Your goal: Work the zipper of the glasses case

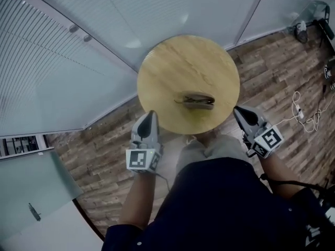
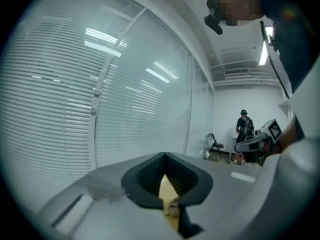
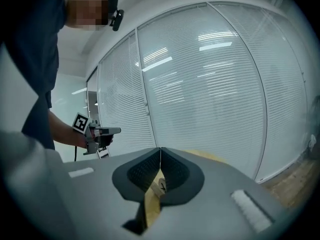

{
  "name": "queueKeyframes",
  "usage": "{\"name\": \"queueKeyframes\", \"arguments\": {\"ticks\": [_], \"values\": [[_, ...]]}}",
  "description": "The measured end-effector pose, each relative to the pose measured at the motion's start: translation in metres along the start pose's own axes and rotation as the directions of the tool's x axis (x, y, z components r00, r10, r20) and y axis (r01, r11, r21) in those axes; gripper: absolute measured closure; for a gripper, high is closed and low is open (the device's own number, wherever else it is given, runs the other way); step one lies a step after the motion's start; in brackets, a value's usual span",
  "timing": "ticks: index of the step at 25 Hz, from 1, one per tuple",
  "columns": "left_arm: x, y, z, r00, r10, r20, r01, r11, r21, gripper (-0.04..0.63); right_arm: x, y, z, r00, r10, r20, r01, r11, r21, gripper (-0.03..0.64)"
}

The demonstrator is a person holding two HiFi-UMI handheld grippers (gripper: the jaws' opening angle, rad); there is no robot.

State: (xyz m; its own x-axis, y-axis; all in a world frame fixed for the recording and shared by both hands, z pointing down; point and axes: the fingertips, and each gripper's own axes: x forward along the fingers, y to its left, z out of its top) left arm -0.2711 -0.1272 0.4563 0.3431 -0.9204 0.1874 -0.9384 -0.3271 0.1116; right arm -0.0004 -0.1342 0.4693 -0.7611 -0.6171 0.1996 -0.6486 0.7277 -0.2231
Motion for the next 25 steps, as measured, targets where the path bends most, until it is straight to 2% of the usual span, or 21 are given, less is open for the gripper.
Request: {"name": "queueKeyframes", "arguments": {"ticks": [2,5,9,12,16,19,25], "values": [[0.012,0.005,-0.006,1.000,-0.006,-0.017,0.006,1.000,-0.005,0.592,0.010,-0.007,-0.008,1.000,0.010,-0.018,-0.011,1.000,-0.028,0.606],[0.027,0.005,-0.015,0.999,0.001,-0.035,-0.003,0.999,-0.036,0.592,0.024,-0.025,-0.050,0.988,0.042,-0.149,-0.060,0.992,-0.115,0.588],[0.043,-0.001,-0.021,0.998,0.007,-0.059,-0.007,1.000,-0.014,0.592,0.043,-0.033,-0.081,0.963,0.119,-0.244,-0.149,0.983,-0.108,0.492],[0.054,0.005,-0.019,0.998,0.044,-0.046,-0.046,0.999,-0.029,0.592,0.061,-0.035,-0.097,0.934,0.171,-0.314,-0.224,0.965,-0.139,0.410],[0.069,0.003,-0.031,0.995,0.057,-0.083,-0.060,0.997,-0.040,0.592,0.083,-0.039,-0.118,0.917,0.225,-0.330,-0.283,0.949,-0.140,0.294],[0.082,0.003,-0.042,0.993,0.047,-0.104,-0.050,0.998,-0.026,0.592,0.095,-0.044,-0.139,0.893,0.233,-0.385,-0.319,0.931,-0.177,0.227],[0.092,0.005,-0.066,0.985,0.078,-0.155,-0.086,0.995,-0.048,0.592,0.116,-0.050,-0.183,0.870,0.243,-0.429,-0.356,0.912,-0.205,0.183]]}}
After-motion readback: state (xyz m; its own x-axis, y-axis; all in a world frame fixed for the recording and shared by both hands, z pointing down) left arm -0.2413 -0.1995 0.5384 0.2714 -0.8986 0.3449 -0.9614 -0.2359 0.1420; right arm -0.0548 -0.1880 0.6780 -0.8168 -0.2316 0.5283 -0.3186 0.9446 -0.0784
